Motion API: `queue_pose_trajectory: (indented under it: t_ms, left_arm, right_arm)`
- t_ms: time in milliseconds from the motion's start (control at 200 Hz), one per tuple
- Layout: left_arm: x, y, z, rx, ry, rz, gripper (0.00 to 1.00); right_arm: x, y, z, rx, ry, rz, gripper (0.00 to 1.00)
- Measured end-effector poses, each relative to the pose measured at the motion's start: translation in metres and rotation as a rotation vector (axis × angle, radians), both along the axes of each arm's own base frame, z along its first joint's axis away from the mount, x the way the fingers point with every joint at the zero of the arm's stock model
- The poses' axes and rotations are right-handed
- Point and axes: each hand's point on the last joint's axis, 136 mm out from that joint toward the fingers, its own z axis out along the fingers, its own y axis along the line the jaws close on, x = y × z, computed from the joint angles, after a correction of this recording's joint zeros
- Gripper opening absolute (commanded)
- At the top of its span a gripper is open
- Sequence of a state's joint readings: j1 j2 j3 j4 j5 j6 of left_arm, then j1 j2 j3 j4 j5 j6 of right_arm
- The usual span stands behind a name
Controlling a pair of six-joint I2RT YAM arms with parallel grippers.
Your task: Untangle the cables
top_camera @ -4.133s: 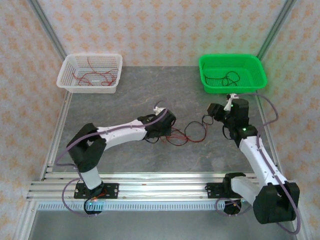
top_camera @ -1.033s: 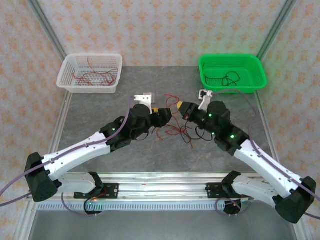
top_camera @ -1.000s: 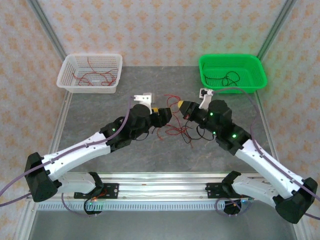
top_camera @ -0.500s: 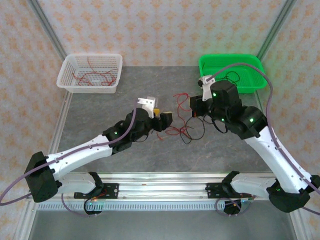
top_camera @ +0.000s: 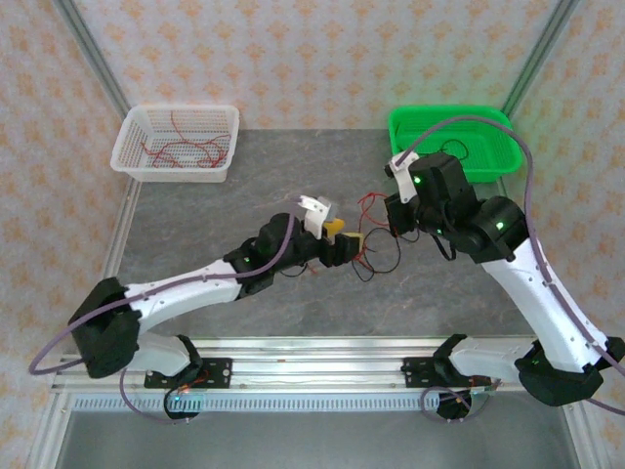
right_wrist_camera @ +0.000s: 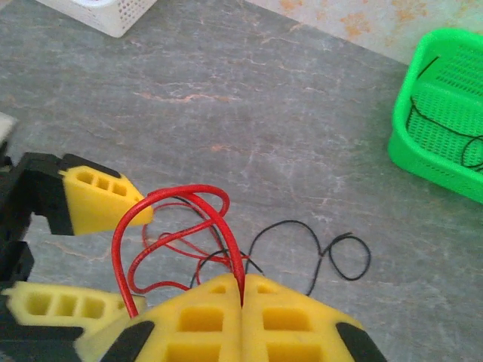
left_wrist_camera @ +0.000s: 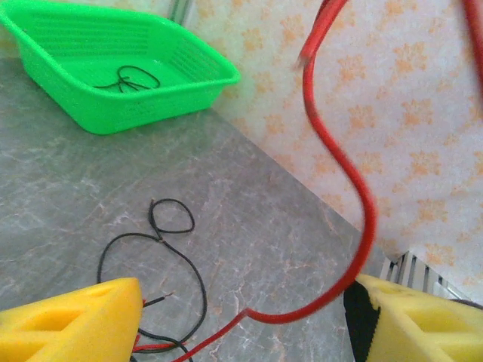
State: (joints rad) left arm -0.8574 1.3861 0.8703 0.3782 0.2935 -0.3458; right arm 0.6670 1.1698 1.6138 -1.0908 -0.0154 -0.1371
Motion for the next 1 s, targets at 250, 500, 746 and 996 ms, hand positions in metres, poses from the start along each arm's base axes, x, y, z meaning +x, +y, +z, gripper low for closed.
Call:
queue_pose_trajectory:
  t_ms: [250, 500, 746, 996]
  left_arm:
    - [0.009, -0.027, -0.020, -0.005, 0.013, -0.062, 0.62]
    - [0.056, 0.001, -0.024, 0.012, -0.006, 0.217, 0.01]
    - [0.098, 0.058, -0.020, 0.029, -0.022, 0.492, 0.00]
    - [0.083, 0.081, 0.031, -0.049, -0.082, 0.531, 0.00]
  right_arm:
    - [0.007, -0.005, -0.017, -0.102, 0.033, -0.011, 0.00]
    - [0.007, -0.018, -0.030, -0.206, 0.044, -0.034, 0.00]
    - [0.016, -0.056, -0.057, -0.438, 0.040, -0.164, 0.00]
    - [0.046, -0.088, 0.009, -0.444, -0.290, -0.458, 0.00]
